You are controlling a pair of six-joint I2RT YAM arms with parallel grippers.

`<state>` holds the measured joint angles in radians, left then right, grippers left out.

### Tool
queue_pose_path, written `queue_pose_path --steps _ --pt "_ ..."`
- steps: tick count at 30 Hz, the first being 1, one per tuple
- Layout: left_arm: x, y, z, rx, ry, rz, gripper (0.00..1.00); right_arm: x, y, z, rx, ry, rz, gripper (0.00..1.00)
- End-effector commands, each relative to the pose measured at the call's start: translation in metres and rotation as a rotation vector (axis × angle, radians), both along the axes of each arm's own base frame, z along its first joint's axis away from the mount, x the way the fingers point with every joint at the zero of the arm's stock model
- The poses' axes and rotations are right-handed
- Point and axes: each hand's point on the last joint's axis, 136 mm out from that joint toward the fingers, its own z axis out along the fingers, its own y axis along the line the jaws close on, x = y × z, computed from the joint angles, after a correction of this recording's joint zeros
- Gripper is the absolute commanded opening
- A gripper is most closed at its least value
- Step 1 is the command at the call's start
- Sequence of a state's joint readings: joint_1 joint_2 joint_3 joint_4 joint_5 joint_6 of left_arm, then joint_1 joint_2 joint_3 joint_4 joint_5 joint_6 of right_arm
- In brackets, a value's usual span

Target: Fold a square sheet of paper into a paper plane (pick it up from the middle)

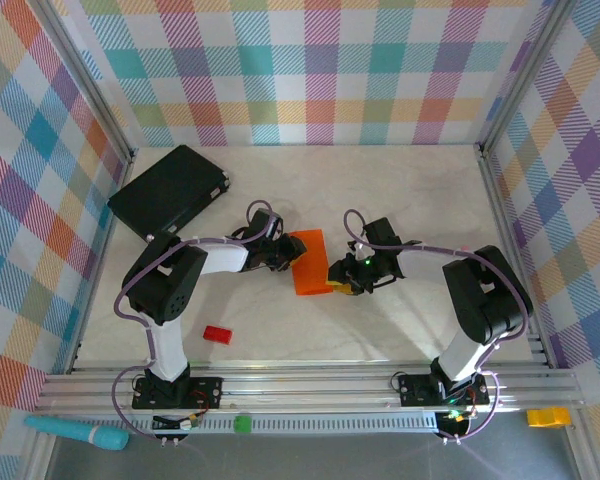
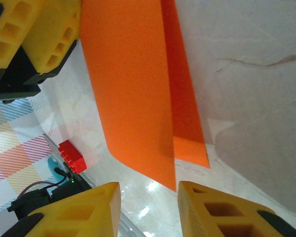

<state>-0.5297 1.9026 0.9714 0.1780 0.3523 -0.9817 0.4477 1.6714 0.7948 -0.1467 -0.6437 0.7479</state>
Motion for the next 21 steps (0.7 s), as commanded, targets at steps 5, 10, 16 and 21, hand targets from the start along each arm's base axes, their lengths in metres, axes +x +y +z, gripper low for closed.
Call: queue_pose_path --steps 5,10,16,21 --pt "-0.033 0.021 -0.049 0.133 0.123 -0.026 0.3 0.007 -0.002 -0.007 -0.05 -0.009 -0.02 0.36" --pt "-0.032 0.02 -0.045 0.127 0.116 -0.028 0.3 0.004 0.009 -0.004 -0.001 -0.01 0.026 0.36" --pt "-0.031 0.02 -0.043 0.127 0.108 -0.023 0.29 0.008 0.02 0.006 0.062 -0.034 0.044 0.32" --pt "-0.031 0.019 -0.044 0.124 0.111 -0.022 0.29 0.011 0.02 0.006 0.058 -0.04 0.032 0.28"
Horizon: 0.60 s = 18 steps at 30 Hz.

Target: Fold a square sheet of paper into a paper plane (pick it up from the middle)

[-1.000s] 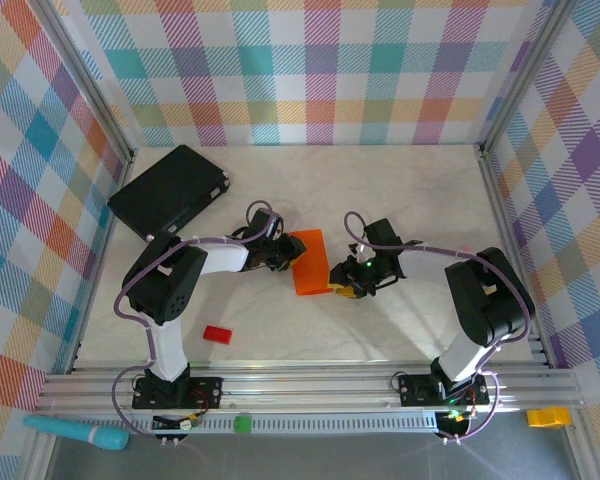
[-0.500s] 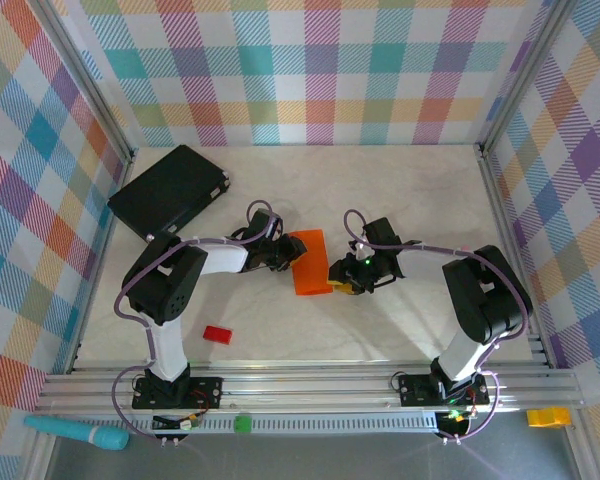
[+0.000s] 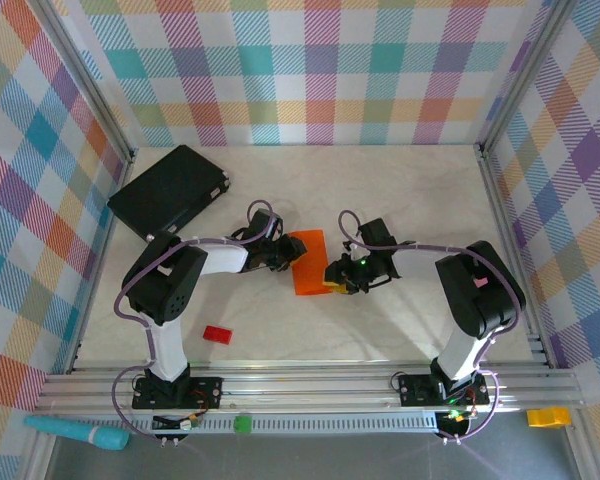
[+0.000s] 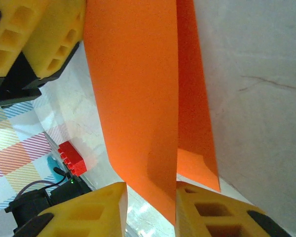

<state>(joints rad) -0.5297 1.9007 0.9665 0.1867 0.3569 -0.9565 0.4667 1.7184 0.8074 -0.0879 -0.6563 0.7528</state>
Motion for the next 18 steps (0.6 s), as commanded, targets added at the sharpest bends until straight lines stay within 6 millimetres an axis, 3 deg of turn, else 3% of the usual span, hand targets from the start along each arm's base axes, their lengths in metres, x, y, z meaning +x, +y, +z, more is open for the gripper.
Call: queue_pose_path --steps 1,12,18 --pt "-0.03 0.02 -0.045 0.121 0.129 0.001 0.29 0.007 0.008 0.009 0.028 -0.022 0.005 0.27" --pt "-0.024 0.01 -0.034 0.063 0.099 -0.003 0.29 0.008 0.006 0.006 0.015 -0.018 -0.009 0.18" --pt "-0.012 -0.008 0.008 -0.056 -0.012 -0.038 0.29 0.002 -0.002 -0.001 -0.028 0.005 -0.031 0.06"
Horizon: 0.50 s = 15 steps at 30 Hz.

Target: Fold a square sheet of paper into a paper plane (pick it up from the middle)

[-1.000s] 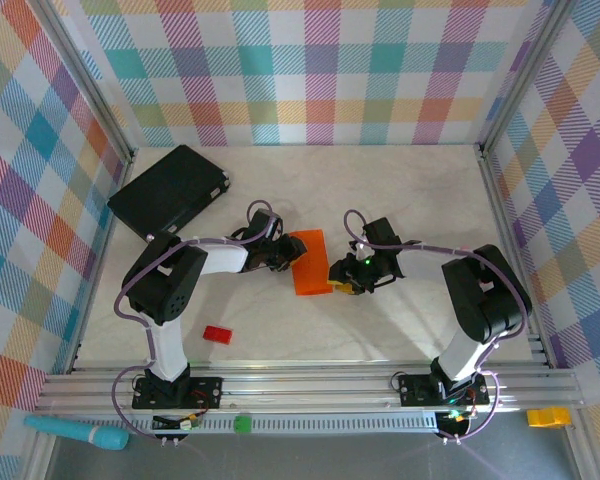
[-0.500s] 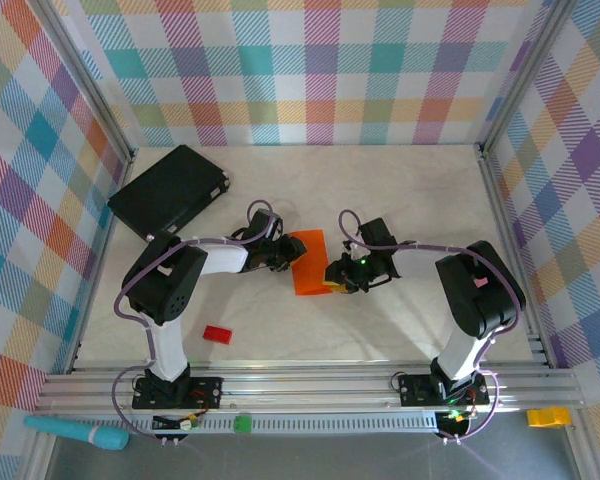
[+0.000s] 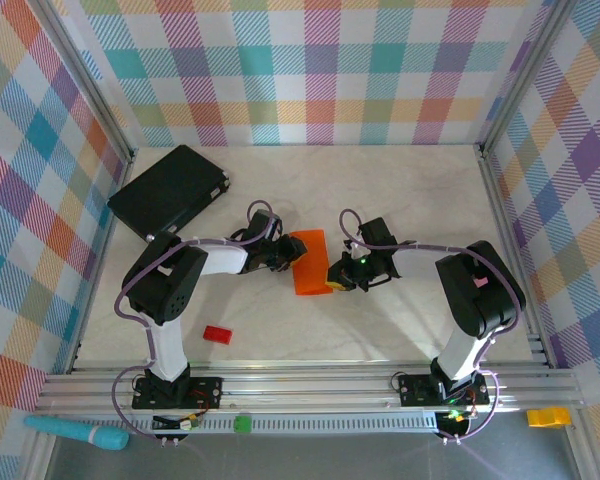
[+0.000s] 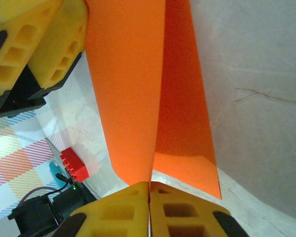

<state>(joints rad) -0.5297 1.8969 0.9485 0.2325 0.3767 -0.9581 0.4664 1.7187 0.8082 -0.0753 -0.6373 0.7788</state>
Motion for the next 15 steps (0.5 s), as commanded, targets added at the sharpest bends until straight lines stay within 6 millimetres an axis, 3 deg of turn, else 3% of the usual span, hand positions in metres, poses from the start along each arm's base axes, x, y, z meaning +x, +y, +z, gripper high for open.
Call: queue_pose_path --steps 1,5,9,13,15 --pt "-0.008 -0.007 0.015 -0.042 -0.019 -0.028 0.3 -0.005 -0.003 -0.001 -0.023 0.009 -0.007 0.05" --pt "-0.003 -0.004 0.033 -0.05 -0.081 -0.004 0.31 -0.014 -0.009 -0.002 -0.033 0.025 -0.029 0.03" --pt "-0.002 0.008 0.014 0.004 -0.056 0.051 0.32 -0.02 -0.011 -0.004 -0.024 0.05 -0.055 0.03" --pt "0.005 -0.009 0.014 -0.048 -0.05 0.029 0.3 -0.022 -0.008 -0.005 -0.015 0.075 -0.097 0.03" --pt "0.003 -0.003 0.006 0.002 -0.032 0.034 0.29 -0.021 -0.009 -0.004 -0.018 0.071 -0.119 0.03"
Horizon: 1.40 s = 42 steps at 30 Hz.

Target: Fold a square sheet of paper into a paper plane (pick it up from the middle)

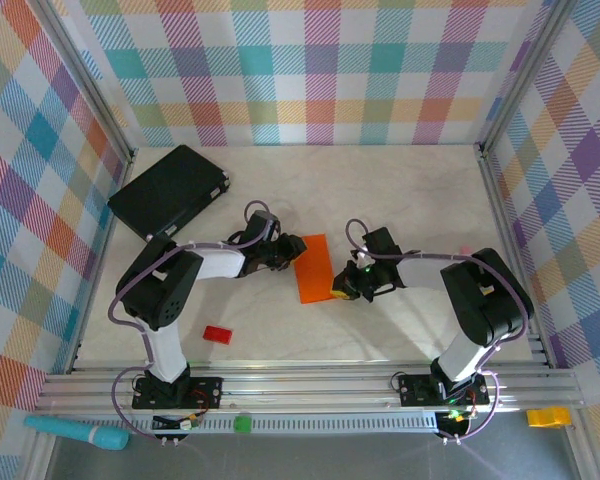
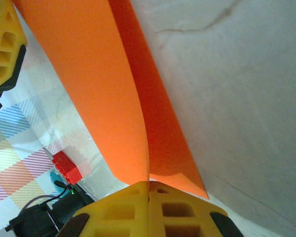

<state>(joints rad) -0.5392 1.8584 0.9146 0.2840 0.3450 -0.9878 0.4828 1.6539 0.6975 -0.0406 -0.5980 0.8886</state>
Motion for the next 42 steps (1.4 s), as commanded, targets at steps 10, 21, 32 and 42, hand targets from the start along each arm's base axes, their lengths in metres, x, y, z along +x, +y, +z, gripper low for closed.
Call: queue_pose_path --steps 10,21,32,42 --pt "-0.006 -0.002 -0.023 0.063 0.045 -0.031 0.25 0.0 0.019 0.017 0.063 -0.002 0.002 0.04" --pt "-0.011 -0.004 -0.029 0.085 0.063 -0.067 0.24 0.015 0.039 0.034 0.139 -0.056 0.065 0.04" --pt "-0.013 -0.004 -0.033 0.089 0.078 -0.076 0.24 0.032 0.061 0.026 0.129 -0.073 0.098 0.04" --pt "-0.015 0.002 -0.04 0.109 0.1 -0.047 0.21 0.043 0.071 0.011 0.095 -0.064 0.082 0.04"
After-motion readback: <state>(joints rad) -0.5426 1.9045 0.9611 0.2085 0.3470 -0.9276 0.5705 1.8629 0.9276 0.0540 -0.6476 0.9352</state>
